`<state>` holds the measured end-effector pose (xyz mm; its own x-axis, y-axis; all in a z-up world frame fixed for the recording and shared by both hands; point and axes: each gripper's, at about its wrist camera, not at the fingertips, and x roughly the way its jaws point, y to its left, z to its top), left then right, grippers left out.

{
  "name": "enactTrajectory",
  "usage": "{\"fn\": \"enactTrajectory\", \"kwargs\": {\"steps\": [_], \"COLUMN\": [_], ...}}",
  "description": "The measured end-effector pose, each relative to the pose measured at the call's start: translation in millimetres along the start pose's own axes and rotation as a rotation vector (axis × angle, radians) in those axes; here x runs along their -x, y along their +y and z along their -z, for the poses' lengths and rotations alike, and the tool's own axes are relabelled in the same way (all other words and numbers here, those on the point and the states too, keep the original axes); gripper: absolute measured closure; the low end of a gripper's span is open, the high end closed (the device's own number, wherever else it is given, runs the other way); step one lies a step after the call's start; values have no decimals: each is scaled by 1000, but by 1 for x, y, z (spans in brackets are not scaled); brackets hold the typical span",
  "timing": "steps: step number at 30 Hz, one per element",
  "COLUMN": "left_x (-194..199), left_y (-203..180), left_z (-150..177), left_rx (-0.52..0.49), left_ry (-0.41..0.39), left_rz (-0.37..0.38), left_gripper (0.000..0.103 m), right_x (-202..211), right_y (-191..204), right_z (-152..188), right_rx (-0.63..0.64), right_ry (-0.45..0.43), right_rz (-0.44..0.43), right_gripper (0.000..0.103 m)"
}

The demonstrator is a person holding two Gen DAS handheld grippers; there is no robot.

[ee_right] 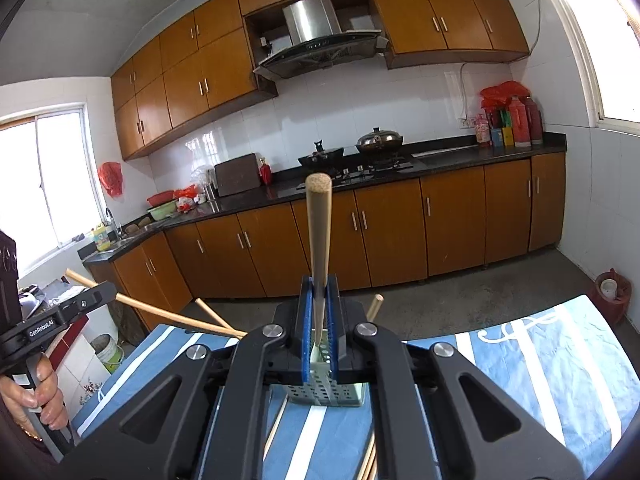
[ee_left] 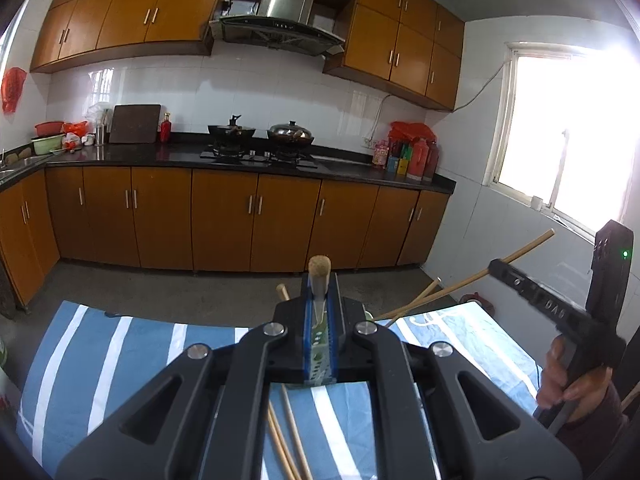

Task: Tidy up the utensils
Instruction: 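Insert both chopsticks into the green holder and open both tools, then move both open tools back down to the chopsticks on the cloth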

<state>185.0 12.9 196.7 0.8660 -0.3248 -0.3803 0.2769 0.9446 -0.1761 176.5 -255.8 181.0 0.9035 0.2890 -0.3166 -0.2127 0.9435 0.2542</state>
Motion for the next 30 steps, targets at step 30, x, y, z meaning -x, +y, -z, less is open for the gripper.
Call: {"fn": "enactTrajectory", "kwargs": {"steps": [30], "left_x": [-70], "left_y": [25], "left_z": [15], "left_rx": [81], "left_ry": [73], "left_rz": [-38], "left_gripper": [80], "right_x": [-40], "right_y": [-16], "right_z": [21], "right_rx": [-34], "right_ry": [87], "right_rz": [83], "right_gripper": [78]}}
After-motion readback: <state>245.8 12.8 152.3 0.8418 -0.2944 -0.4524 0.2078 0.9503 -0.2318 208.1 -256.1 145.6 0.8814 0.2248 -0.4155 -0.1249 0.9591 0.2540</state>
